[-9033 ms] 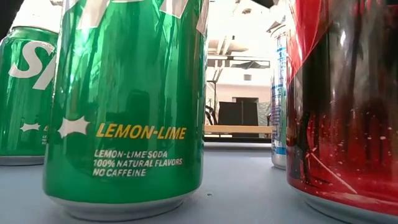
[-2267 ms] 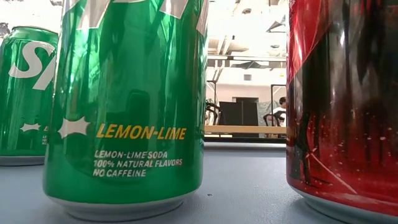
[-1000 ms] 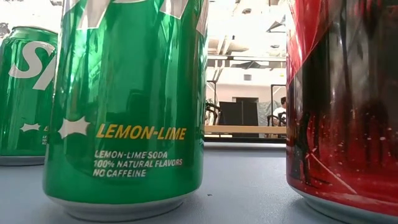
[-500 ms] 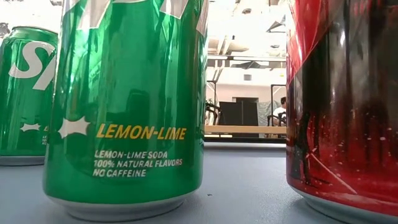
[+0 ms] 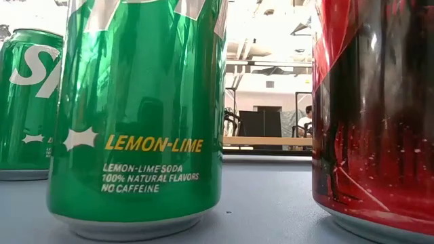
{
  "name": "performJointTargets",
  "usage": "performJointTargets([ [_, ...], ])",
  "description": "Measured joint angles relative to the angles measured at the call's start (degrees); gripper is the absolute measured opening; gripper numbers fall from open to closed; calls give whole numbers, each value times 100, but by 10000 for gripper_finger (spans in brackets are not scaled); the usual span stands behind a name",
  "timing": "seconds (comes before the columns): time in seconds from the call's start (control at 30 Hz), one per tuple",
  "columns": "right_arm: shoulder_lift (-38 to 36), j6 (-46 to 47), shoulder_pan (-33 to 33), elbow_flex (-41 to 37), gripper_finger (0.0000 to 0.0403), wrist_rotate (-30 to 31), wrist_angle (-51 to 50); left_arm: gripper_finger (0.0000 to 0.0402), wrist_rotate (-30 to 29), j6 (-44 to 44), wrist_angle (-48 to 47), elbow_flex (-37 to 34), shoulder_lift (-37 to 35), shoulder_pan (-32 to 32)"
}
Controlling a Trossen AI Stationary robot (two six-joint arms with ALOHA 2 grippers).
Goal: Place canned beverage on shelf
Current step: Put the green soda can on the shelf
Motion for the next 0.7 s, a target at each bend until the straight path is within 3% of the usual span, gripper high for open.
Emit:
performJointTargets([
  [0.1,-2,-42,0,0,317,-4,0,297,219,44,-69,-1,46,-70],
  [0.7,-4,-214,0,0,317,-8,0,297,-169,-1120,-640,-95,-8,-449],
])
